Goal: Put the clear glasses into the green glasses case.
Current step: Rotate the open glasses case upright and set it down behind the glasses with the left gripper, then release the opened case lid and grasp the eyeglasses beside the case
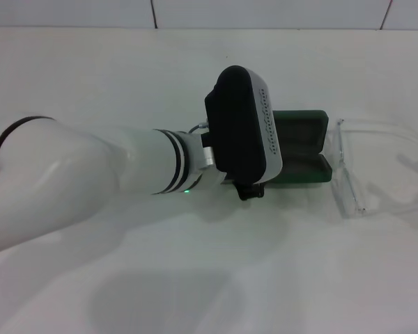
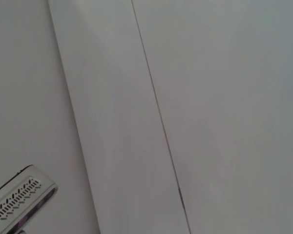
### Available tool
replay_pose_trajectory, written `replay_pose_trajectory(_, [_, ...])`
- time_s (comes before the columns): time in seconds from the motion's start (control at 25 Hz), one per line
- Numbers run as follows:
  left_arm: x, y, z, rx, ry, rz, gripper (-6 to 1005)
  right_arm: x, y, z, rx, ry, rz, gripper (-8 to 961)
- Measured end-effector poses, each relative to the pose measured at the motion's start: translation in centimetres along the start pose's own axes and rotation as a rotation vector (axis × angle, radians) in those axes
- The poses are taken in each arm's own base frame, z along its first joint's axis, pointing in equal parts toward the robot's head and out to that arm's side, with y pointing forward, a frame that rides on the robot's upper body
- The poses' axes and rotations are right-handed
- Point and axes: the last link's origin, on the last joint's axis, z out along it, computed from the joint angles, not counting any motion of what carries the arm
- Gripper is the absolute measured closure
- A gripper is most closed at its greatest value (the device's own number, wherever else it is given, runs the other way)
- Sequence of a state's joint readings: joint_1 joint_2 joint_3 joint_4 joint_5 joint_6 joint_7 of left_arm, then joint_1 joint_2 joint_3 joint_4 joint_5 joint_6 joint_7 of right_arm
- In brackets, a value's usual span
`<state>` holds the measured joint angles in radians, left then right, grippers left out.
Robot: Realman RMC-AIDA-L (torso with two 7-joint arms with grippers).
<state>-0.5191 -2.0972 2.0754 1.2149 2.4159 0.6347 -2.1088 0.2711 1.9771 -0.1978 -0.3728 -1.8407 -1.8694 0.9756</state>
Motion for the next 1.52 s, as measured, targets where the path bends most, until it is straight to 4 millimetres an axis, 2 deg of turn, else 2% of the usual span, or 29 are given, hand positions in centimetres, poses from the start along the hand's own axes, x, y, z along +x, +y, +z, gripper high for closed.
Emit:
replay_pose_trajectory(0.56, [0.1,2.0,0.2,-0.061,0.02,-0.041,916,0.0,-0.1,0.1,0.002,0.002,-0.001,81])
replay_pose_trajectory(0.8, [1.7,2.5,-0.8,-0.054,0.082,-0.043,916,0.0,-0.2,0.2,-0.001,0.006,-0.002,81])
replay_pose_trajectory(0.96, [3.8,2.3,-2.8,-0.058,0.143,-0.044,916,0.3,-0.7,0.6,0.01,0.045,0.008,80])
replay_pose_trajectory(1.0, [4.6,2.1,-4.0,-0.07,0.171,-0.063,916,0.5,-0.9,0.8,0.009,0.067,0.018,80])
replay_pose_trajectory(1.08, [5.0,1.9,-4.8,-0.075,0.194,-0.084,916,0.6,-1.2,1.3,-0.004,0.108,0.053,80])
replay_pose_trajectory(1.2, [5.9,1.0,-7.4,-0.078,0.274,-0.162,916,-0.2,-1.5,1.8,-0.052,0.162,0.11,83])
replay_pose_trajectory(1.24, [5.9,1.0,-7.4,-0.078,0.274,-0.162,916,-0.8,-1.6,1.9,-0.071,0.176,0.123,86])
replay_pose_trajectory(1.28, [6.1,0.1,-9.6,-0.066,0.339,-0.204,916,-1.2,-1.6,2.0,-0.085,0.189,0.144,90])
replay_pose_trajectory(1.36, [6.2,-0.4,-11.2,-0.054,0.382,-0.21,916,-2.3,-1.7,2.2,-0.097,0.213,0.201,96])
replay_pose_trajectory(1.44, [6.1,-0.5,-12.5,-0.043,0.418,-0.206,916,-3.4,-1.8,2.4,-0.097,0.243,0.283,272])
replay_pose_trajectory(1.52, [6.0,-0.4,-13.2,-0.032,0.438,-0.209,916,-4.0,-1.7,2.5,-0.1,0.271,0.315,275])
